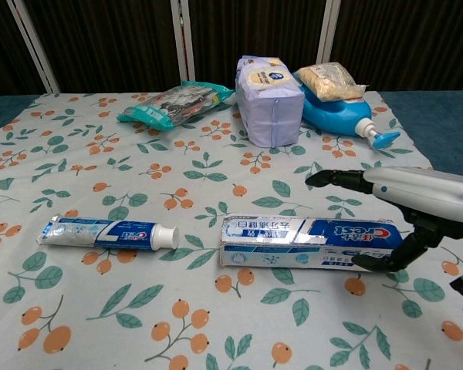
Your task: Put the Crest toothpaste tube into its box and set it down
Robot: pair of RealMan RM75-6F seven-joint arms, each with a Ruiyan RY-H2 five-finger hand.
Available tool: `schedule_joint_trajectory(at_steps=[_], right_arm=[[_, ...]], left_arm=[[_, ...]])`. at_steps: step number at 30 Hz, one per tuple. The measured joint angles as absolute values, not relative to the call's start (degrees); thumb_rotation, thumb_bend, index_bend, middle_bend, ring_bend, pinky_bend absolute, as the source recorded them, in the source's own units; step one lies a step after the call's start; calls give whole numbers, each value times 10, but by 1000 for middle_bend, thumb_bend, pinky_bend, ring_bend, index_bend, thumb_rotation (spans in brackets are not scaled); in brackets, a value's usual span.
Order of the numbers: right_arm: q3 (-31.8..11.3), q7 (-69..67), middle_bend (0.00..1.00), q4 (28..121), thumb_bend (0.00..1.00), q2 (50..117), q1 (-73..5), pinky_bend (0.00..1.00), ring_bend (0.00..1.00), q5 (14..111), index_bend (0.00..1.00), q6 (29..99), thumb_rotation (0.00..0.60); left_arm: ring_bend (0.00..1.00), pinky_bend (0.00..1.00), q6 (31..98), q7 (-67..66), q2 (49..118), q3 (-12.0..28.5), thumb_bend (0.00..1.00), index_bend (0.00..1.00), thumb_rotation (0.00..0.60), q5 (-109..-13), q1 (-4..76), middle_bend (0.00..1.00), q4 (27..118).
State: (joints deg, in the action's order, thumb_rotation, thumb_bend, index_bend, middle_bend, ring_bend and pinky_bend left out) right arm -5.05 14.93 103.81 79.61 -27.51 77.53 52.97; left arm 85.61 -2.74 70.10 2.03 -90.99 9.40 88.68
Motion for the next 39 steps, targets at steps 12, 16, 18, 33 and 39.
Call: schedule_joint_trajectory(at_steps=[12, 16, 18, 33, 39], right_arm=[[-51, 199, 274, 1009, 339, 849, -292, 183, 221, 715, 98, 536, 600], [-49, 218, 337, 991, 338, 861, -297, 219, 275, 707, 144, 541, 600], [-48, 226, 371, 983, 338, 867, -298, 239, 304, 700, 165, 545, 600], [-35, 221, 523, 1002, 339, 862, -292, 387, 450, 719, 305, 583, 600], [-22, 187, 530, 1033, 338, 828, -274, 399, 456, 770, 315, 620, 600]], left_arm=[[16, 77, 856, -24, 699, 19, 0, 0, 600, -909, 94, 0, 889], [16, 77, 853, -22, 698, 19, 0, 0, 600, -908, 94, 0, 890], [16, 77, 852, -22, 697, 18, 0, 0, 600, -908, 95, 0, 890], [55, 123, 844, -21, 695, 16, 0, 32, 600, -909, 98, 11, 891], [184, 230, 824, -21, 691, 18, 33, 110, 600, -893, 104, 135, 916]])
